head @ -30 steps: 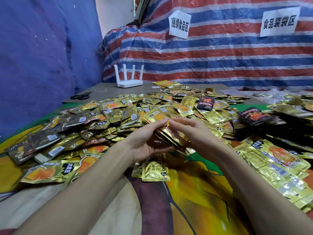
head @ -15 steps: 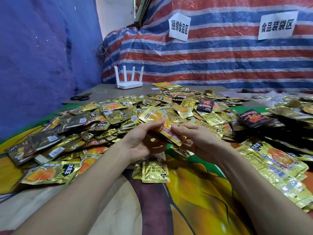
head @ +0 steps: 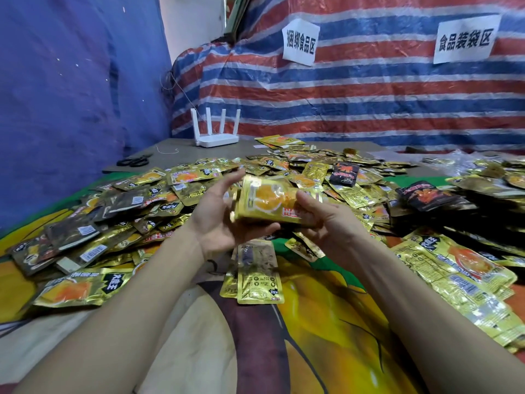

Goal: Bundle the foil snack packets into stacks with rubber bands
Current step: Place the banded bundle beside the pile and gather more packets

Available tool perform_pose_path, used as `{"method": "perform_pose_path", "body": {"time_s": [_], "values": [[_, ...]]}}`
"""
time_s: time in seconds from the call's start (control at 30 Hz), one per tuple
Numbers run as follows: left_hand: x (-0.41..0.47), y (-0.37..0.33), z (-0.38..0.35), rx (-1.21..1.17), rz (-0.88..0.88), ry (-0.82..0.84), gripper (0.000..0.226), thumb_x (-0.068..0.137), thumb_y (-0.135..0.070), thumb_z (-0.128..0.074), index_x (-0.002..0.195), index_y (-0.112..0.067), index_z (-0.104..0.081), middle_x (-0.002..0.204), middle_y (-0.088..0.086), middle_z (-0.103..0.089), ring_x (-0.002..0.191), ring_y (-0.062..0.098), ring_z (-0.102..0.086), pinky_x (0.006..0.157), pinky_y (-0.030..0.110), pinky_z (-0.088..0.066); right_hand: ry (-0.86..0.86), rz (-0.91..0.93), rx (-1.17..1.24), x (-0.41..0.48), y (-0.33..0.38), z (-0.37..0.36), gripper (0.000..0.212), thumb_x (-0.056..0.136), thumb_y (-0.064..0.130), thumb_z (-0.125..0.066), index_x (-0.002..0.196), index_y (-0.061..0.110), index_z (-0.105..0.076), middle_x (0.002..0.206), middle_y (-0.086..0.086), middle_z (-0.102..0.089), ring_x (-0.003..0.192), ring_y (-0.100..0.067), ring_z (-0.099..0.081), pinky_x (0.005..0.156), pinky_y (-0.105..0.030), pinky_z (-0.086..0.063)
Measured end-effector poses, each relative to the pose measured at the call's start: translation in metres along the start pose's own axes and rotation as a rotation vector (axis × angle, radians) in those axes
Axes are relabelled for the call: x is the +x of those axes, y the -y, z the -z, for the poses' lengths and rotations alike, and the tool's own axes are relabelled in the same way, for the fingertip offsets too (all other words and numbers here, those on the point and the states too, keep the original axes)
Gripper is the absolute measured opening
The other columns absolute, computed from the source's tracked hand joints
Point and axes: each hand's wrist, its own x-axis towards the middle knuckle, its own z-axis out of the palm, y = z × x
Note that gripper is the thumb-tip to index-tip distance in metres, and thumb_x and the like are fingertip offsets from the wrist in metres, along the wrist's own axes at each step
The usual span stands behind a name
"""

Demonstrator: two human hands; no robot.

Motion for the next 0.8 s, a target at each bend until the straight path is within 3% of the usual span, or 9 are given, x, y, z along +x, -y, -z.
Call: {"method": "perform_pose_path", "body": {"time_s": [0.1, 0.2, 0.27, 0.37, 0.5, 0.57, 0.63, 0.7, 0.8], "values": [[-0.001, 0.008, -0.003, 0.007, 0.025, 0.011, 0.027, 0.082, -0.027, -0.073, 0.096, -0.005, -0.081, 0.119, 0.024, -0.07, 0.106, 0.041, -0.069, 0.078, 0.053, -0.061, -0.013, 0.037, 0.097, -0.001, 0.001, -0.001, 0.035, 0.066, 0.021, -0.08, 0.089, -0.002, -0.067, 0.08, -0.011, -0.071, 0.066, -0.019, -0.071, 0.063, -0.029, -0.061], [-0.004, 0.016, -0.007, -0.019, 0.017, 0.075, 0.037, 0.07, -0.021, -0.083, 0.102, -0.003, -0.079, 0.122, 0.026, -0.068, 0.109, 0.041, -0.068, 0.079, 0.053, -0.06, 0.007, 0.0, 0.173, -0.001, 0.0, -0.001, 0.034, 0.068, 0.023, -0.079, 0.089, 0.0, -0.065, 0.081, -0.011, -0.068, 0.064, -0.018, -0.07, 0.049, -0.021, -0.056], [-0.005, 0.019, -0.006, -0.048, 0.015, 0.102, 0.056, 0.059, -0.019, -0.091, 0.112, -0.007, -0.076, 0.126, 0.024, -0.066, 0.108, 0.038, -0.069, 0.077, 0.048, -0.061, 0.001, -0.01, 0.166, 0.0, -0.001, 0.0, 0.036, 0.069, 0.023, -0.08, 0.093, 0.001, -0.064, 0.083, -0.01, -0.071, 0.072, -0.02, -0.072, 0.06, -0.026, -0.06], [-0.004, 0.023, -0.006, 0.021, -0.001, 0.174, 0.072, 0.06, -0.024, -0.087, 0.129, -0.018, -0.068, 0.131, 0.017, -0.065, 0.108, 0.032, -0.068, 0.081, 0.041, -0.06, 0.014, -0.01, 0.069, 0.001, -0.005, 0.0, 0.036, 0.07, 0.027, -0.081, 0.092, 0.006, -0.061, 0.083, -0.008, -0.073, 0.074, -0.018, -0.072, 0.069, -0.03, -0.061], [0.0, 0.026, -0.005, 0.028, -0.02, 0.169, 0.062, 0.053, -0.017, -0.082, 0.114, -0.009, -0.075, 0.122, 0.02, -0.068, 0.106, 0.036, -0.068, 0.099, 0.055, -0.051, 0.007, -0.019, -0.012, -0.001, -0.009, -0.005, 0.066, 0.064, 0.035, -0.084, 0.117, 0.004, -0.06, 0.098, -0.007, -0.072, 0.092, -0.023, -0.067, 0.107, -0.046, -0.047], [0.002, 0.028, -0.006, -0.014, -0.068, 0.177, 0.054, 0.059, -0.014, -0.072, 0.112, -0.005, -0.076, 0.122, 0.022, -0.068, 0.108, 0.039, -0.068, 0.1, 0.056, -0.051, 0.022, -0.001, -0.004, -0.001, -0.01, -0.007, 0.056, 0.065, 0.036, -0.082, 0.108, 0.009, -0.058, 0.089, -0.004, -0.073, 0.086, -0.023, -0.068, 0.105, -0.05, -0.047], [0.003, 0.031, -0.008, -0.083, -0.115, 0.2, 0.052, 0.064, -0.012, -0.066, 0.114, -0.003, -0.074, 0.124, 0.023, -0.067, 0.109, 0.04, -0.067, 0.101, 0.053, -0.052, 0.038, 0.018, 0.006, -0.002, -0.011, -0.011, 0.047, 0.067, 0.039, -0.079, 0.102, 0.011, -0.064, 0.085, -0.004, -0.073, 0.078, -0.021, -0.069, 0.09, -0.045, -0.053], [0.004, 0.032, -0.011, -0.118, -0.131, 0.227, 0.047, 0.071, -0.012, -0.056, 0.113, -0.004, -0.075, 0.123, 0.024, -0.067, 0.107, 0.04, -0.068, 0.099, 0.05, -0.054, 0.01, 0.045, -0.001, -0.002, -0.011, -0.012, 0.055, 0.067, 0.042, -0.076, 0.109, 0.008, -0.068, 0.093, -0.007, -0.073, 0.081, -0.021, -0.069, 0.08, -0.036, -0.053], [0.005, 0.031, -0.014, -0.1, -0.122, 0.185, 0.044, 0.071, -0.011, -0.05, 0.105, -0.007, -0.078, 0.115, 0.021, -0.071, 0.099, 0.037, -0.071, 0.091, 0.042, -0.058, -0.048, 0.039, -0.051, -0.002, -0.011, -0.014, 0.062, 0.069, 0.048, -0.073, 0.116, 0.008, -0.069, 0.106, -0.012, -0.071, 0.095, -0.023, -0.066, 0.087, -0.038, -0.052]]}}
